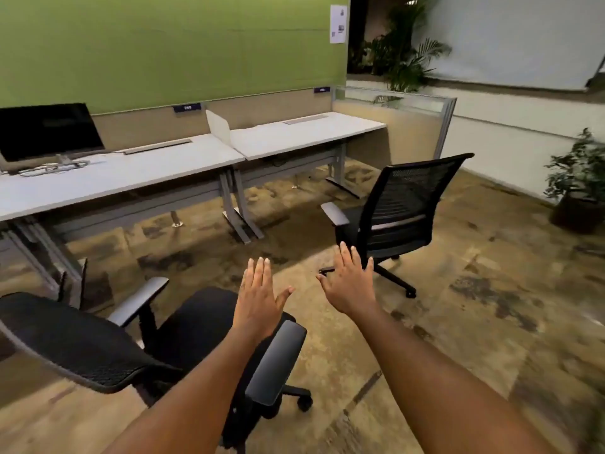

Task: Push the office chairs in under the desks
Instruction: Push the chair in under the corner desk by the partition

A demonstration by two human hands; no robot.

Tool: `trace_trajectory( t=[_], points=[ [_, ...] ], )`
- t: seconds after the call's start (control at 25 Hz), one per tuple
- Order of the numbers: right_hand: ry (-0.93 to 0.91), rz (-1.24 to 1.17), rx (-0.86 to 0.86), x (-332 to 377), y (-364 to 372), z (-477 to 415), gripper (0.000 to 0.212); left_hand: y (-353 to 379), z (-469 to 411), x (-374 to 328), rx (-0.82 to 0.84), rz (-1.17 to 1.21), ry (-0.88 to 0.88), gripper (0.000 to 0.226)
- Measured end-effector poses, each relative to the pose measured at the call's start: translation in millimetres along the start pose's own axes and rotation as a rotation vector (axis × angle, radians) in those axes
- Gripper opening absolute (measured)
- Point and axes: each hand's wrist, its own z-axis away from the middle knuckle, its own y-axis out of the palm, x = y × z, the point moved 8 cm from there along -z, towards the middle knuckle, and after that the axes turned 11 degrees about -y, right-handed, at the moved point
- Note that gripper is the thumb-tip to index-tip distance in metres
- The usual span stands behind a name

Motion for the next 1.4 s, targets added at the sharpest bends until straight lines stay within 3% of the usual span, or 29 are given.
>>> trace_trajectory(
  t=[0.32,0.48,1.0,1.16,1.4],
  points=[
    [0.218,-0.019,0.018,-98,18,55,0.072,83,1,-70,0.163,-0.008,0.1,0.093],
    [0.295,-0.044,0.07,-181,43,61,0.071,139,-17,-121,0.24,-0.003,0.085,0.089],
    [0.303,-0.126,0.187,-401,59,-2,0.072,260,-130,-305,0.384,0.015,0.0,0.084],
    [0.313,-0.121,0.236,-450,68,-39,0.076,276,-182,-357,0.342,0.045,0.034,0.081],
    [0.276,-0.057,0.193,-523,56,-139,0.08,271,-301,-425,0.103,0.093,0.077,0.055]
  ],
)
